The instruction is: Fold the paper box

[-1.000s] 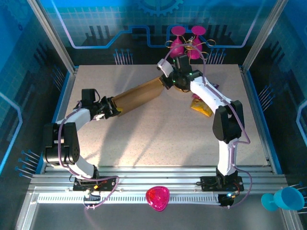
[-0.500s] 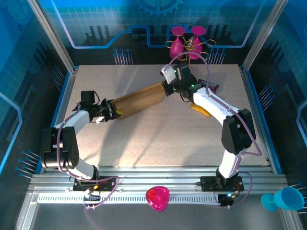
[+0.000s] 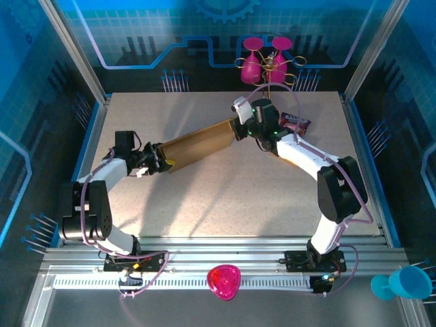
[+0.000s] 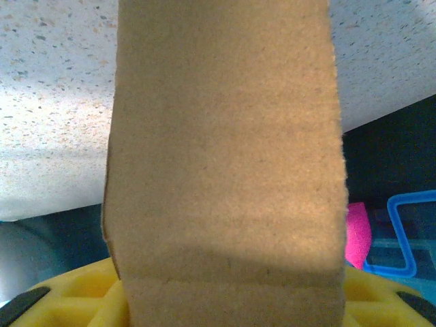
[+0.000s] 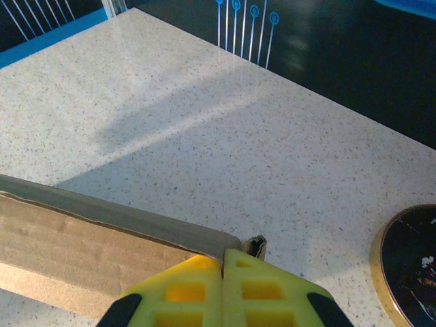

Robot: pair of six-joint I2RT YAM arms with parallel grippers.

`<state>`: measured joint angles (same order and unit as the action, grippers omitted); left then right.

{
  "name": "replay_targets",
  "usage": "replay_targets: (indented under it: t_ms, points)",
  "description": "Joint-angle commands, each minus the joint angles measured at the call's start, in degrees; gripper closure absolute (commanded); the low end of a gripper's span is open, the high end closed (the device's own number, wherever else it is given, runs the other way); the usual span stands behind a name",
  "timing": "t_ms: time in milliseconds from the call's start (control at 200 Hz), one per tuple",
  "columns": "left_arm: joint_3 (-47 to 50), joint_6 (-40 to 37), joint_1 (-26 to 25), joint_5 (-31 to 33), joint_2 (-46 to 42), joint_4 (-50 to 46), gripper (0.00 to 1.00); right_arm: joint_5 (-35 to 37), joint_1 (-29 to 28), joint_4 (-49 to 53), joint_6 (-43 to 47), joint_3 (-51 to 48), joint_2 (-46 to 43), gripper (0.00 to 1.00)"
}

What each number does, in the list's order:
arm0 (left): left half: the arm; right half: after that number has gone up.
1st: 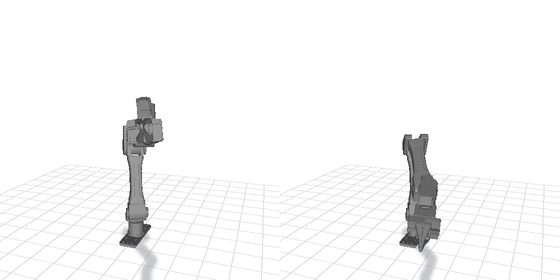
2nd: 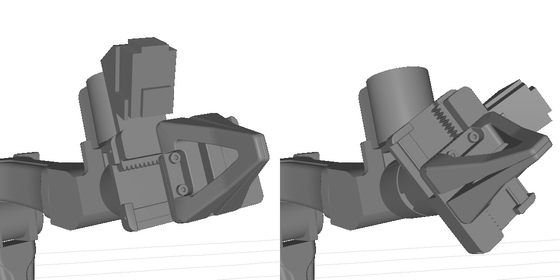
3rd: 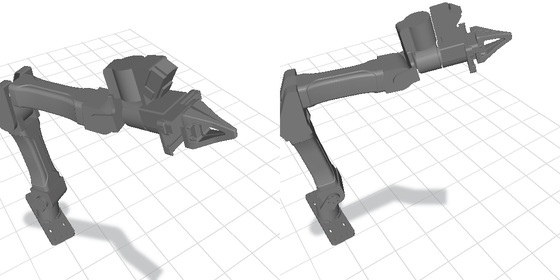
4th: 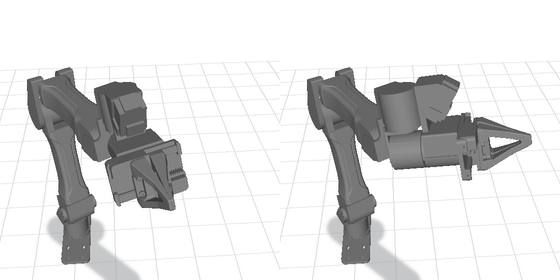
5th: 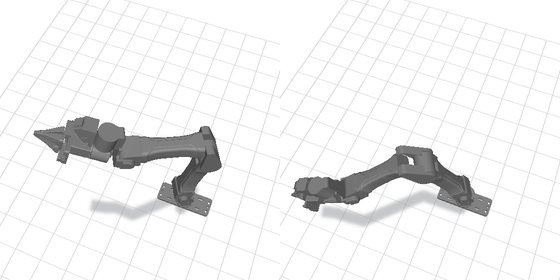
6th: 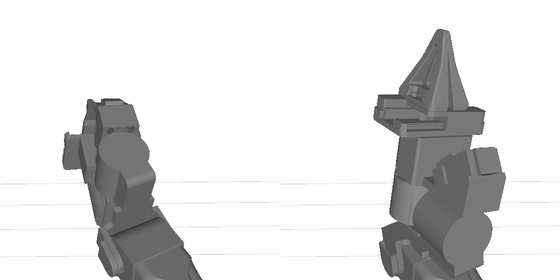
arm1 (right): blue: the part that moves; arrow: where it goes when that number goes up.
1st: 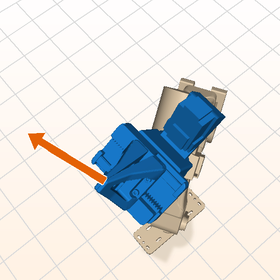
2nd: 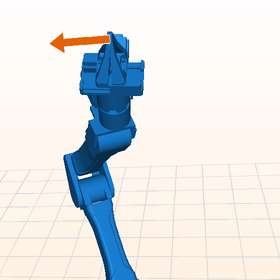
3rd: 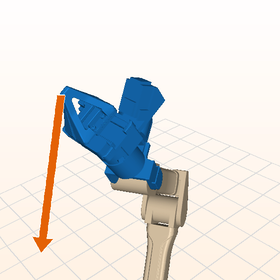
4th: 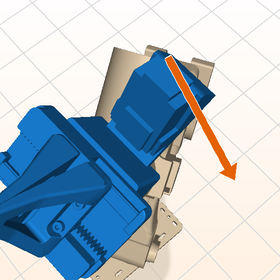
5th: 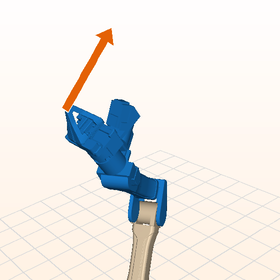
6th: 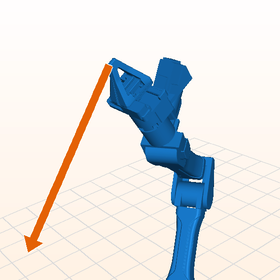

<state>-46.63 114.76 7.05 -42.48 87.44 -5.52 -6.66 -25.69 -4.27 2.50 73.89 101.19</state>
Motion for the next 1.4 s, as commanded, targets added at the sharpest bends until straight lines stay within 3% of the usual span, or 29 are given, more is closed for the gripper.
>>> replay_targets:
  t_ms: [0, 260, 485, 700, 1006, 1396]
  points:
    - [-1.8, 2.1, 0.7, -1.8, 1.9, 1.8, 0.52, -3.9, -0.1, -0.9, -0.7, -3.4, 0.5, 1.0]
    - [-3.2, 1.2, 2.1, -3.5, 5.6, 3.8, 0.39, -2.7, -0.3, -6.0, 0.4, -6.3, 2.1, 1.0]
    - [-4.1, 0.4, 3.7, -4.8, 7.5, 4.9, 0.3, 0.9, -1.6, -3.7, 2.9, -4.0, 4.5, 1.0]
    - [-4.8, -0.8, 5.7, -5.5, 7.3, 4.9, 0.28, 3.9, -2.6, -2.2, 4.0, -2.2, 5.5, 1.0]
    - [-6.5, -7.8, 7.2, -4.8, 3.3, -3.4, 0.19, 5.7, -3.0, 0.1, 4.8, -0.1, 6.8, 1.0]
    - [-12.4, -25.6, 7.4, 5.8, -9.7, -29.0, 0.18, 6.6, -3.0, 2.7, 4.5, 1.8, 7.8, 1.0]
